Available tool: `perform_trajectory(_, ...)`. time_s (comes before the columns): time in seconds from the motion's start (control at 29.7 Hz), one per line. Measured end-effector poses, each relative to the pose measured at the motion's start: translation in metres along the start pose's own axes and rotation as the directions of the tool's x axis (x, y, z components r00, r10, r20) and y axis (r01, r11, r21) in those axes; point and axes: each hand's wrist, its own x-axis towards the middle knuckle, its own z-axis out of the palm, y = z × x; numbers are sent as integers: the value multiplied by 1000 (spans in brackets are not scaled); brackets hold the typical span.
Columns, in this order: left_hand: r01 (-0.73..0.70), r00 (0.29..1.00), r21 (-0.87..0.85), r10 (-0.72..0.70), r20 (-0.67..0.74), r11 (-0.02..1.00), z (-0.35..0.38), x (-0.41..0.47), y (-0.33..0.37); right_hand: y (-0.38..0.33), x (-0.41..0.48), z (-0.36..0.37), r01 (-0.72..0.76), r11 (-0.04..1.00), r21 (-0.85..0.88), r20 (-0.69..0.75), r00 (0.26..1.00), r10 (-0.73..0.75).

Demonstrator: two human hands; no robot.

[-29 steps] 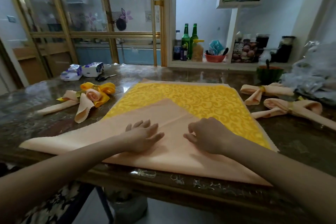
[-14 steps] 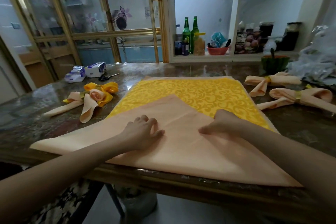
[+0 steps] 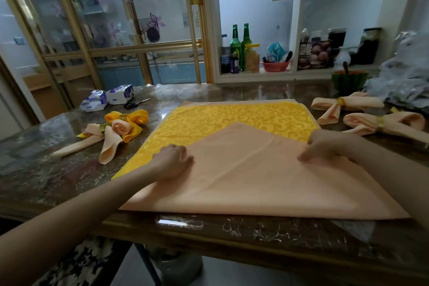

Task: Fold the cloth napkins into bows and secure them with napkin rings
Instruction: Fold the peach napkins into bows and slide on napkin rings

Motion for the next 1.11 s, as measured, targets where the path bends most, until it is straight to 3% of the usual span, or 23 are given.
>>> perform_trajectory(0.2,12,998,-22,-14,-68,1000,-6,11,-7,28,0,-3,16,993,117,-26,1000,-13)
perform_trajectory(0.37,156,987,-275,-143,69,949,-21,25,-12,35,6,3,44,975,219,-39,999,-36)
perform_trajectory(0.51,280,949,-299,-217,228,912,-31,30,-20,34,6,4,53,960,274,-39,998,-44)
perform_trajectory(0.78,239,965,-336,-186,184,911,-36,32,-31,28,13,16,51,961,271,-106,994,-23)
perform_trajectory(0.94,210,951,-420,-85,297,883,-43,30,-30,31,12,6,18,958,285,-36,999,-9)
perform_trajectory(1.11,203,949,-392,-82,304,897,-45,28,-30,31,12,9,32,955,295,-64,998,-13)
